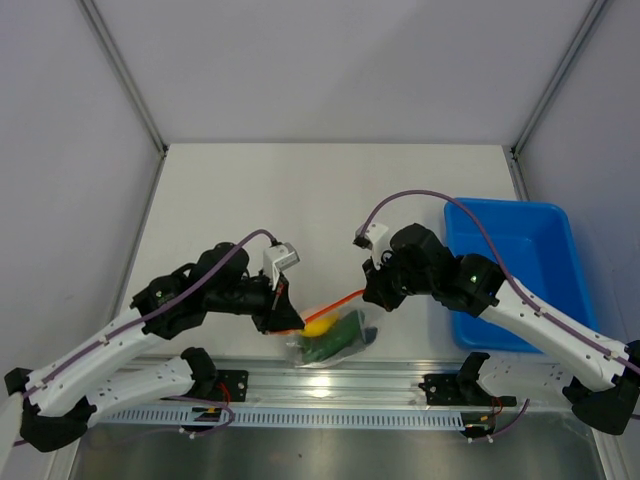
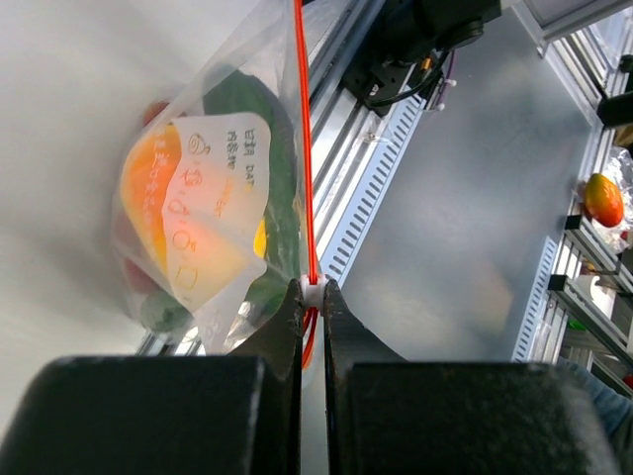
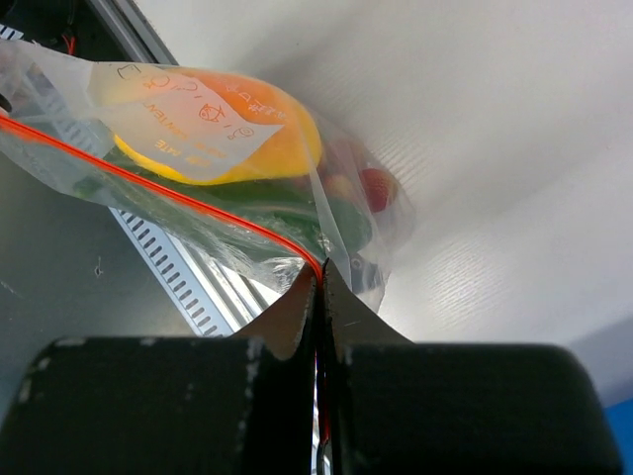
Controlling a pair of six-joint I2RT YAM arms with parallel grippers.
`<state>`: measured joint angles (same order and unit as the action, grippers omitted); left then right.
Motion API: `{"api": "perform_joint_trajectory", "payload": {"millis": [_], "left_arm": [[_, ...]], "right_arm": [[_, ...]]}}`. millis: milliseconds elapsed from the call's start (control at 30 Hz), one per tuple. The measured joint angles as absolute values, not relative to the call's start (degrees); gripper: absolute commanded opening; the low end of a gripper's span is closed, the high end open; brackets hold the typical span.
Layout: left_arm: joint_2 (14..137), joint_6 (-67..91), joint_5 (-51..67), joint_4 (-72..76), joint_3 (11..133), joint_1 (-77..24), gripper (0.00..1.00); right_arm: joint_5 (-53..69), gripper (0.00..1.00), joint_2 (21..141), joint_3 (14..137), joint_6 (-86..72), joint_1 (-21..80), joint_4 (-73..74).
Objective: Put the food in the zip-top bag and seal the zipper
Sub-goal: Zip the zipper food storage bag at the center of the board.
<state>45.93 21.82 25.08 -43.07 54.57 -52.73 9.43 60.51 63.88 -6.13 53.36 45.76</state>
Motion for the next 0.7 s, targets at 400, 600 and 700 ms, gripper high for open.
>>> {"api": "perform_joint_trajectory", "payload": {"millis": [400,600,700], "left_arm": [[39.4,22.1,20.8,-50.5,54.6,-52.8,0.01],[37.1,23.0,18.3,-54.5,54.6,-52.8,0.01],[36.2,24.0,17.0,-55.8,54.6,-52.8,0.01]], "right_arm": [[8.0,0.00,60.5,63.9,-6.5,52.9,45.5],[7.5,0.00,60.5,63.9,-6.5,52.7,45.5],[7.3,0.00,60.5,63.9,-6.5,52.6,45.5]]}}
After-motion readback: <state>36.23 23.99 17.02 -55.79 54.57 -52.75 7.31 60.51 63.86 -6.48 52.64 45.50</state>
